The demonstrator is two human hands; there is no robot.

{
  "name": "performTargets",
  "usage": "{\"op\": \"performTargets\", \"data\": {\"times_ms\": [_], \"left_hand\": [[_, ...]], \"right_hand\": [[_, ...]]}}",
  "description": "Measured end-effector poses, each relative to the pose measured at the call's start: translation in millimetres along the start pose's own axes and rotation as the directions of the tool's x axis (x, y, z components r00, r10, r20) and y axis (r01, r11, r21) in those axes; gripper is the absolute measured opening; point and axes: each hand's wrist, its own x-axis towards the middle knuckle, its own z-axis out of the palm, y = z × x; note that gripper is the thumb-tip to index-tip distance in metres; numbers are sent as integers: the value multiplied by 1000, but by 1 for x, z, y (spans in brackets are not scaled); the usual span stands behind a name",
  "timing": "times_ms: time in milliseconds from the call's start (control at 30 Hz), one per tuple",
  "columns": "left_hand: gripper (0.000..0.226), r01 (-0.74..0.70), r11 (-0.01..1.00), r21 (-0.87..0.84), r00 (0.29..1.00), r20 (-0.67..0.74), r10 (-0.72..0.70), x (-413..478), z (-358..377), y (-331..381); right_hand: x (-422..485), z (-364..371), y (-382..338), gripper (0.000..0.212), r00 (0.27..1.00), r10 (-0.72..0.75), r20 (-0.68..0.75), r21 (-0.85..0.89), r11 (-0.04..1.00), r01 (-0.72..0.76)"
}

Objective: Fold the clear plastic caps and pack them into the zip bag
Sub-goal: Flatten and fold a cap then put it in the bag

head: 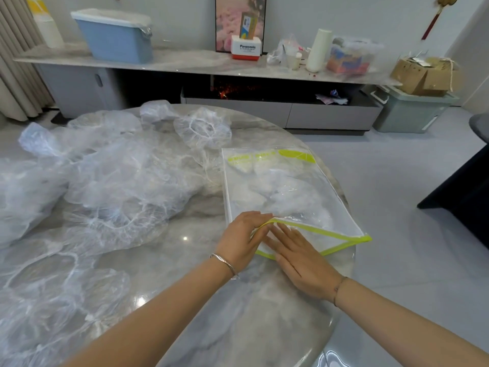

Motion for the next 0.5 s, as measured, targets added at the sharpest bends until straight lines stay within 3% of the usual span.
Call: {"op": "performTargets", "data": {"times_ms": [133,267,333,400,500], "left_hand": [[34,-64,998,-2,998,-11,64,-2,-1,-2],[43,-111,994,-17,993,-48,110,-5,2,-1],[50,-124,992,-19,990,-64,123,-4,3,0],[49,-133,991,-13,988,-81,131,-5,4,2],[48,-123,992,-17,987,-108,121,-3,4,2]], "right_hand": [[35,-11,1,74,998,55,25,-22,998,-54],[95,-11,8,57,996,85,1,-298,951,-81],[118,-12,9,66,985,170,-28,-233,957,-171],[131,-7,10,76,987,160,-26,-241,957,-162],[118,-9,2,67,990,121,-75,-219,966,-134]]}}
